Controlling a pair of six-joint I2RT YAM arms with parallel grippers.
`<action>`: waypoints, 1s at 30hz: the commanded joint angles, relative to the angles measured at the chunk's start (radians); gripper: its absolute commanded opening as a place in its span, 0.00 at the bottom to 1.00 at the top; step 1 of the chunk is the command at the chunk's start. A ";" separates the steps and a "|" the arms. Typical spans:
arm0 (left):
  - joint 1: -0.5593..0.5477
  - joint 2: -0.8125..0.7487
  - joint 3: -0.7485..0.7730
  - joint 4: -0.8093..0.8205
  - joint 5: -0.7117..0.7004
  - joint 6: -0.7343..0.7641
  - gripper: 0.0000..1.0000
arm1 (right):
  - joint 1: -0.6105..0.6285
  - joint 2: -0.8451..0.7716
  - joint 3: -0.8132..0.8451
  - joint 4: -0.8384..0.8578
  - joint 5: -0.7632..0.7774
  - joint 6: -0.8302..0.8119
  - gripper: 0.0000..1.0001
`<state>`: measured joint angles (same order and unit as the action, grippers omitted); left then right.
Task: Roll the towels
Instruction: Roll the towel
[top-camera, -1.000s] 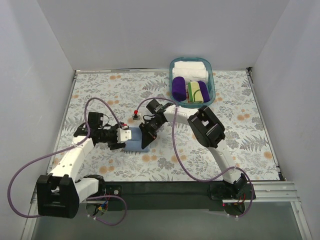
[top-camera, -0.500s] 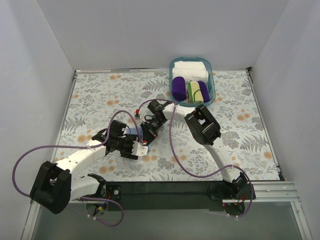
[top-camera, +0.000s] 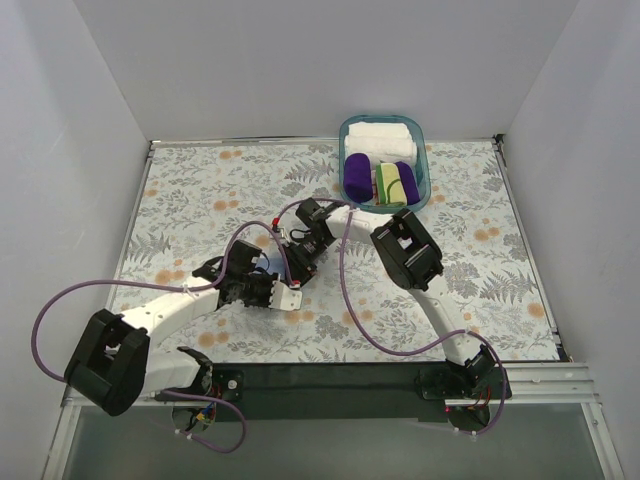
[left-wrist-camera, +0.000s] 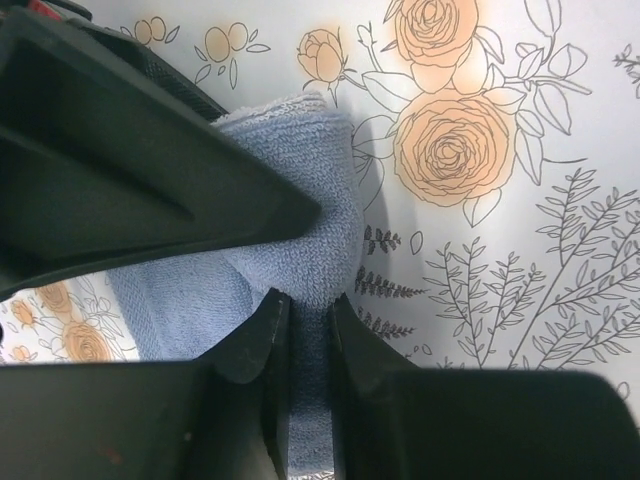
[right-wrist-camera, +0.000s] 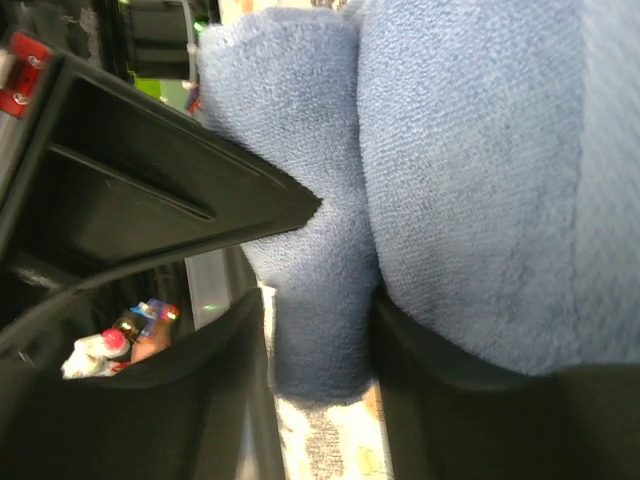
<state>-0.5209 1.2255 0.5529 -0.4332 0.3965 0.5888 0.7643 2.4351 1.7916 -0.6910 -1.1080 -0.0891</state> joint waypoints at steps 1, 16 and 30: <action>-0.001 0.020 -0.030 -0.252 -0.013 -0.070 0.00 | -0.043 0.007 -0.031 0.002 0.264 -0.026 0.51; 0.277 0.563 0.409 -0.669 0.367 0.106 0.00 | -0.166 -0.419 -0.219 0.108 0.333 -0.124 0.69; 0.352 0.908 0.709 -0.835 0.412 0.258 0.02 | 0.064 -0.643 -0.535 0.501 0.657 -0.405 0.70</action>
<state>-0.1665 2.0735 1.2720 -1.3094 0.9516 0.7856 0.7761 1.8408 1.3151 -0.3420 -0.5602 -0.3817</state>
